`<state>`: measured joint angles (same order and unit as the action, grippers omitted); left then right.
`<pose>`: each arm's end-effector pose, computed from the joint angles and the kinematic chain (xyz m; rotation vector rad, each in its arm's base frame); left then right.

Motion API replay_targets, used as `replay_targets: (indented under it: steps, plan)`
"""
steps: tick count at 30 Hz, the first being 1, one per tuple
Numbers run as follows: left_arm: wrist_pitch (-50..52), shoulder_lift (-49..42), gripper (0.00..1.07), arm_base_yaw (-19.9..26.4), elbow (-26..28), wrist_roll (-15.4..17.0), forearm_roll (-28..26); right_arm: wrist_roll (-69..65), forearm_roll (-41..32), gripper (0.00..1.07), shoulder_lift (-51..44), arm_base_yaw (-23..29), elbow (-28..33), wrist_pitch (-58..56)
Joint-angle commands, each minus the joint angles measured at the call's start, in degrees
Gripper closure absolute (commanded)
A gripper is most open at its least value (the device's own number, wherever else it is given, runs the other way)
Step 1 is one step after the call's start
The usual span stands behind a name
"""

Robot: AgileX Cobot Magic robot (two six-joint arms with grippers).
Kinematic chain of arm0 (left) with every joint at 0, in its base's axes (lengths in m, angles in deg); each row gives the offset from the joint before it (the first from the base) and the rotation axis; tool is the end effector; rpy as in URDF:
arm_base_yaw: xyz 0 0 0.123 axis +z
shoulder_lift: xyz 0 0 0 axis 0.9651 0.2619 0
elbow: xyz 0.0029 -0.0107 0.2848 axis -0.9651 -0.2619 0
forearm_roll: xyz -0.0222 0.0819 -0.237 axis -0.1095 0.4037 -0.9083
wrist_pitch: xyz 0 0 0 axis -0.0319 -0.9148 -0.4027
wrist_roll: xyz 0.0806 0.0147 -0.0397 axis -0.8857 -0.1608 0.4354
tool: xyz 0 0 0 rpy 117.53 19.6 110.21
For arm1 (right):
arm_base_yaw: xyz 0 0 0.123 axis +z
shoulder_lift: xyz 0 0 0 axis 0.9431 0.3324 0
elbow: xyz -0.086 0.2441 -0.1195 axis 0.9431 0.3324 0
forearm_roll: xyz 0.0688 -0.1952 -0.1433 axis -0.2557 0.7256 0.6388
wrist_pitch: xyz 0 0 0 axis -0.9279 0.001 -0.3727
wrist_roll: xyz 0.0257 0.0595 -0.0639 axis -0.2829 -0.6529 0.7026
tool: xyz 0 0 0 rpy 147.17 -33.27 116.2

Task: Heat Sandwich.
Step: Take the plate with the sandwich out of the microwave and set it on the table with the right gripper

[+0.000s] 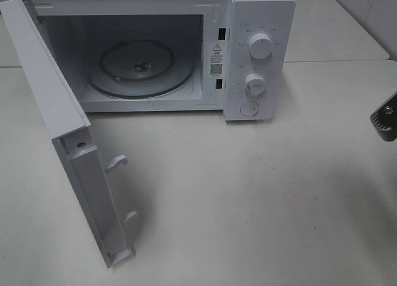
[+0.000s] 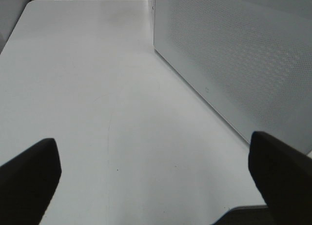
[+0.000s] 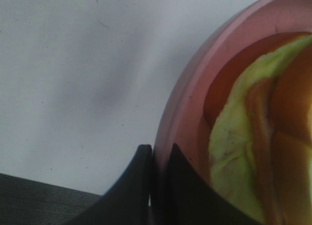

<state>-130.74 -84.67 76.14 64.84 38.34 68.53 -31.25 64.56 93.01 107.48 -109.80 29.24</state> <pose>-0.0083 -0.0083 0.2802 0.0408 2.0429 -0.0713 0.1499 0.0563 0.2337 -0.7053 2.5868 -0.5505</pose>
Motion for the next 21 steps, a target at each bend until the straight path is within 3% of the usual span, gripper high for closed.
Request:
replay_targets:
  steps: [1, 21]
  plan:
    - [0.5, -1.0, 0.09, -0.1, -0.1, 0.1, -0.2, -3.3, 2.6, 1.06, -0.4, 0.1, -0.2, -2.1]
    - [0.5, -1.0, 0.09, -0.1, -0.1, 0.1, -0.2, -12.0, 3.3, 1.06, 8.1, 0.1, -0.5, 2.1]
